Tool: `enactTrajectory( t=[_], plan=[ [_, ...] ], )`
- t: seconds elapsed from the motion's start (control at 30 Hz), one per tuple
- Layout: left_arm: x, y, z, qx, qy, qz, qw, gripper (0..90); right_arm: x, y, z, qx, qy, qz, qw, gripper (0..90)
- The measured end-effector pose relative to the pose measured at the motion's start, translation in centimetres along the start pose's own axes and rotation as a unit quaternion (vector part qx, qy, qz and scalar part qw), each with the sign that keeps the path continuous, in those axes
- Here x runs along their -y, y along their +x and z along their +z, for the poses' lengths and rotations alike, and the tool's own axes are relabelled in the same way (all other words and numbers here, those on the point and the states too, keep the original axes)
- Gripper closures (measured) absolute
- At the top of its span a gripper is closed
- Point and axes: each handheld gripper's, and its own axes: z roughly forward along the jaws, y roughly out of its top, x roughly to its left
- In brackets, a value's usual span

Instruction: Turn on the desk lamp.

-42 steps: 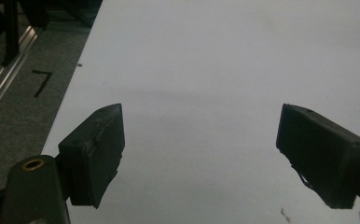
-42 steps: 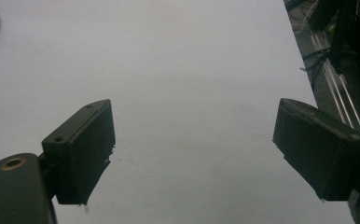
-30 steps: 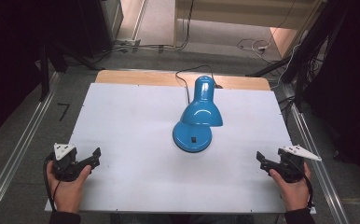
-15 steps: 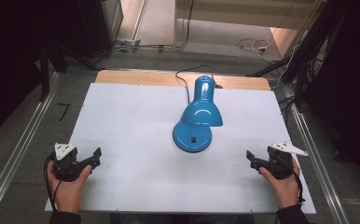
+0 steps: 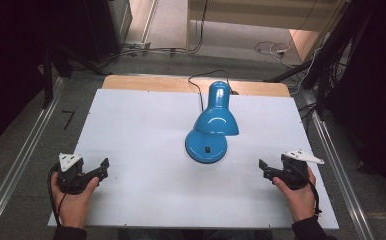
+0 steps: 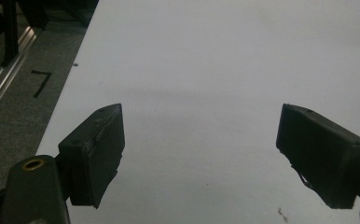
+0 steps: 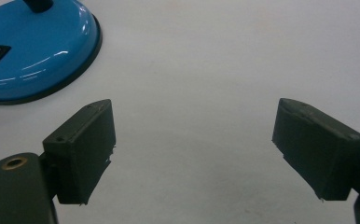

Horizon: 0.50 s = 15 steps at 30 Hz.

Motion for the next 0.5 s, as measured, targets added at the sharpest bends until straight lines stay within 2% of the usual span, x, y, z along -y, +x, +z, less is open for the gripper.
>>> enactTrajectory(
  t=[0.5],
  plan=[
    [0.0,0.0,0.0,0.0,0.0,0.001,1.0,16.1,-0.6,1.3,0.8,-0.017,-0.002,-0.013,0.9998,12.1]
  ],
)
